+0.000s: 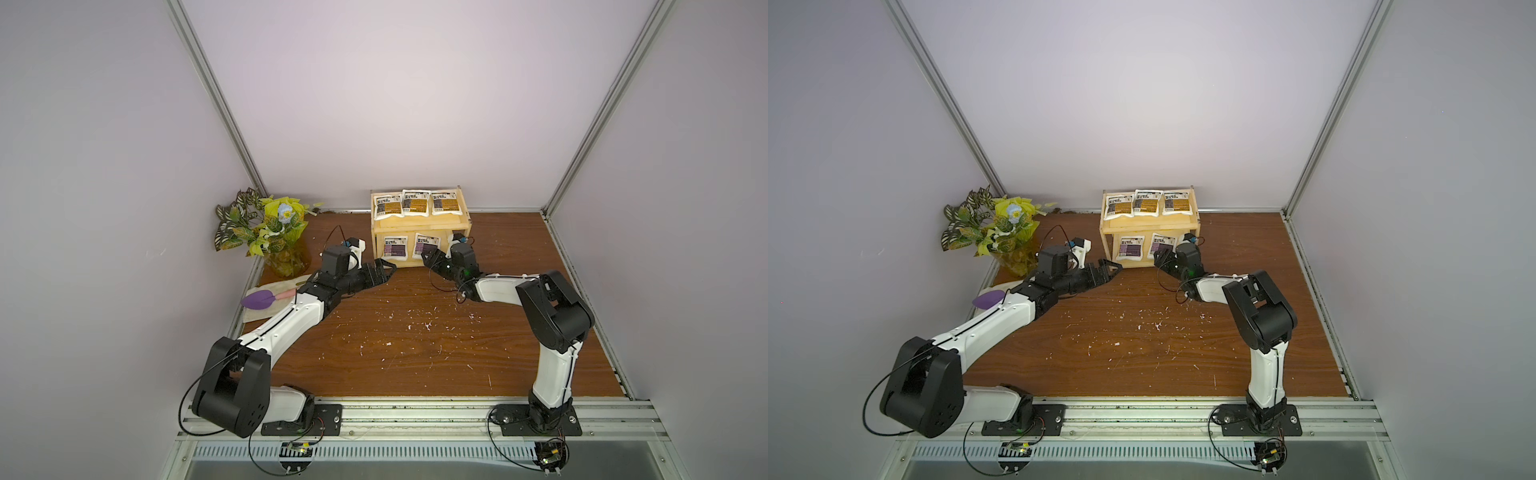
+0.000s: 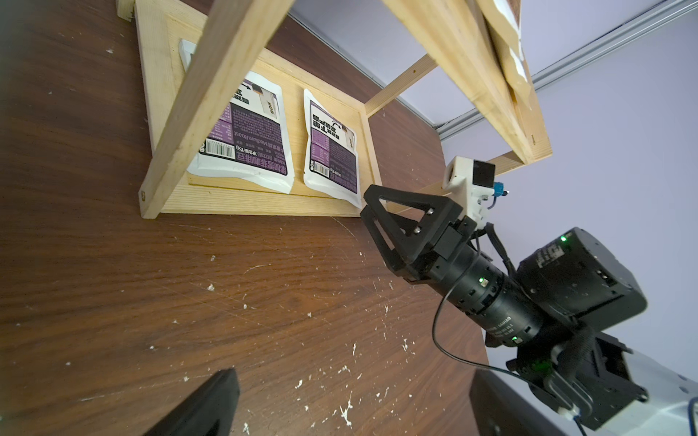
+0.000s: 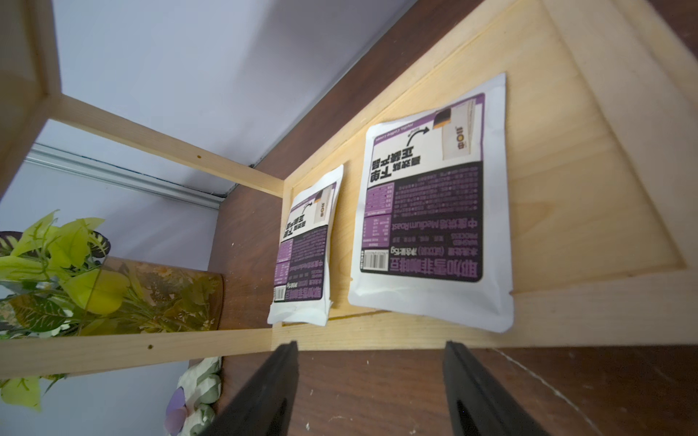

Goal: Place the bagged coffee beans on the shelf by color
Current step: Adjust the bagged coffee beans on the shelf.

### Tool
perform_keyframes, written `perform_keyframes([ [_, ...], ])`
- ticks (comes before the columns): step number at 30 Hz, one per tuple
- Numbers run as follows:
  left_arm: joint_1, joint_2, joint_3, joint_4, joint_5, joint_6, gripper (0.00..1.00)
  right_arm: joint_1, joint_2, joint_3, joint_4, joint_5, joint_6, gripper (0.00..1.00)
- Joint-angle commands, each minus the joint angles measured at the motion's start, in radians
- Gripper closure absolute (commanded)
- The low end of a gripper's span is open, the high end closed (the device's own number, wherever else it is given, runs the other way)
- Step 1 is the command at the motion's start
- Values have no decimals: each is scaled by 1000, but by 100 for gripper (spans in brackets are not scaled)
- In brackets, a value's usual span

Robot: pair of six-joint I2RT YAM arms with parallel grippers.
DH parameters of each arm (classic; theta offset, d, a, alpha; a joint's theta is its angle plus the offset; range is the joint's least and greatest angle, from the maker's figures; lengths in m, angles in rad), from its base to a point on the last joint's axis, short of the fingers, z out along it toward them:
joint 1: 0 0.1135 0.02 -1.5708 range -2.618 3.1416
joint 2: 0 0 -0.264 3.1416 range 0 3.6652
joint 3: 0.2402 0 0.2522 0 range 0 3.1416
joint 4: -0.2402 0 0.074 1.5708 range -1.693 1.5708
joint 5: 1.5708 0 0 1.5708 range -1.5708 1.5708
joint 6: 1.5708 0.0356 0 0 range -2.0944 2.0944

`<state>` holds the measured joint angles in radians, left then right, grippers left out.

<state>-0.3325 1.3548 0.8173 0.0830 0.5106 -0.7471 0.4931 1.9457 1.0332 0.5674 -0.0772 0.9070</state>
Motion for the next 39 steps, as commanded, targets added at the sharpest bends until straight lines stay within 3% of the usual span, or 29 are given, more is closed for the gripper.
perform_keyframes([
  [1, 10, -29, -8, -9, -9, 18, 1, 1, 4, 25, 33, 29, 31, 33],
  [19, 10, -49, -32, -5, -16, 15, 0, -2, 63, 21, 92, 204, 193, 34],
  [26, 10, -54, -35, -5, -18, 16, 0, -2, 97, 23, 180, 195, 263, 35],
  [39, 10, -55, -12, -16, -29, 32, 1, 18, -153, -159, 219, 154, 224, 35],
])
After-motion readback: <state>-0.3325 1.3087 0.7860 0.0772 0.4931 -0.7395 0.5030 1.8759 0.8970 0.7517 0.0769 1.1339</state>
